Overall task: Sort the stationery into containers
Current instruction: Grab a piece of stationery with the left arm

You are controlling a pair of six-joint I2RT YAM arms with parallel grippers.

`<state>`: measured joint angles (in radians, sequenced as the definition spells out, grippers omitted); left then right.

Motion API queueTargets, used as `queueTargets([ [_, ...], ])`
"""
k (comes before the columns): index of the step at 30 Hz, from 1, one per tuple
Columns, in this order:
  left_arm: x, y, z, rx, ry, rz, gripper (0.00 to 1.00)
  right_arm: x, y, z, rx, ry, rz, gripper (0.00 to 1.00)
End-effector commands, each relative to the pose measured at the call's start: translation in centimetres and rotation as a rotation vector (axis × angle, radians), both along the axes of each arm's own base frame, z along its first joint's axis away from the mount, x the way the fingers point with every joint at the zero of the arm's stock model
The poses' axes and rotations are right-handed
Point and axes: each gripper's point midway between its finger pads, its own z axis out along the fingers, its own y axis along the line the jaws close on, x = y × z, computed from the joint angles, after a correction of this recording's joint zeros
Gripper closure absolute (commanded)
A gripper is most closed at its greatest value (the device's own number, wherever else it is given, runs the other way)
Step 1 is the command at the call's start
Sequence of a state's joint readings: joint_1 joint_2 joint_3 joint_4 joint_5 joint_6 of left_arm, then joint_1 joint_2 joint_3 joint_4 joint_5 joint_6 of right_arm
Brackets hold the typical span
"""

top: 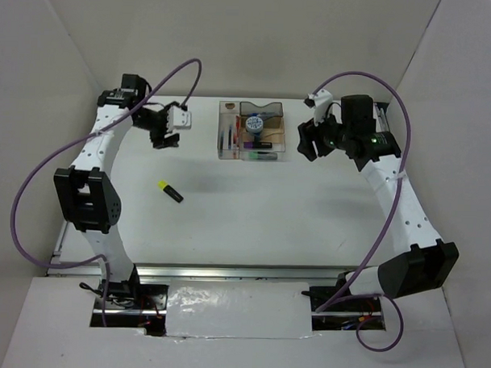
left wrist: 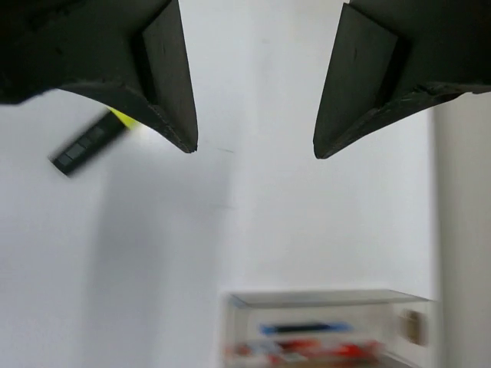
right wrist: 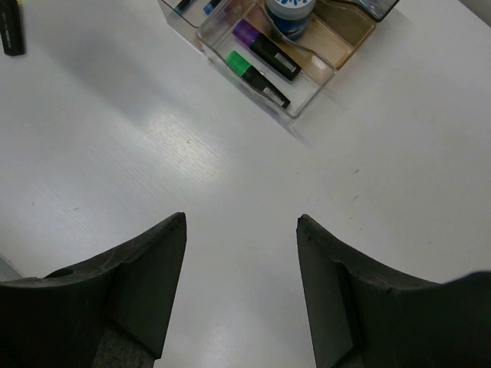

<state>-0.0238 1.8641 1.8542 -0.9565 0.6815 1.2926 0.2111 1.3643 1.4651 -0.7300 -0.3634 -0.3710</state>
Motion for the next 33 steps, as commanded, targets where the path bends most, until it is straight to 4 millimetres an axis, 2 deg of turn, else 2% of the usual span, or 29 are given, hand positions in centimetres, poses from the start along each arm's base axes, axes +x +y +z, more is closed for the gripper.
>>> queueTargets([
  [1,-7.8,1.1,-7.1,0.077,0.294,-0.210,0.27,-0.1,0.8,0.5,0.009,-0.024,0.022,0.34],
  [2,-8.2,1.4,-7.9,0.098,0.307,-0.225,0.27,-0.1,0.8,0.4,0.006,-0.021,0.021,0.34],
  [3,-8.3,3.0,-8.6,0.105,0.316,-0.203,0.27,-0.1,0.8,0.4,0.002,-0.019,0.021,0.34],
  [6,-9.9,3.9,-11.7,0.127,0.356,-0.229,0.28,0.2,1.0,0.2,0.000,-0.010,0.019,0.34],
  [14,-10.9,3.6,-15.5,0.173,0.439,-0.294,0.26,0.8,1.0,-0.5,-0.017,0.003,0.015,0.33],
  [16,-10.4,3.6,-16.1,0.182,0.422,-0.280,0.22,1.0,1.0,-0.8,-0.017,0.010,0.016,0.33],
  [22,-9.2,3.5,-17.6,0.187,0.419,-0.254,0.19,1.0,1.0,-1.0,-0.023,0.017,0.015,0.33],
  [25,-8.7,3.8,-18.4,0.214,0.401,-0.250,0.12,0.9,0.9,-1.2,-0.029,0.017,0.015,0.33],
  [26,-8.8,4.0,-18.7,0.226,0.400,-0.252,0.10,0.9,0.9,-1.2,-0.028,0.018,0.015,0.33],
  [31,-9.7,5.1,-20.3,0.295,0.388,-0.277,0.08,0.9,0.8,-1.4,-0.032,0.023,0.013,0.33],
  [33,-10.0,5.2,-20.7,0.307,0.375,-0.281,0.12,1.0,0.9,-1.3,-0.031,0.022,0.013,0.33],
])
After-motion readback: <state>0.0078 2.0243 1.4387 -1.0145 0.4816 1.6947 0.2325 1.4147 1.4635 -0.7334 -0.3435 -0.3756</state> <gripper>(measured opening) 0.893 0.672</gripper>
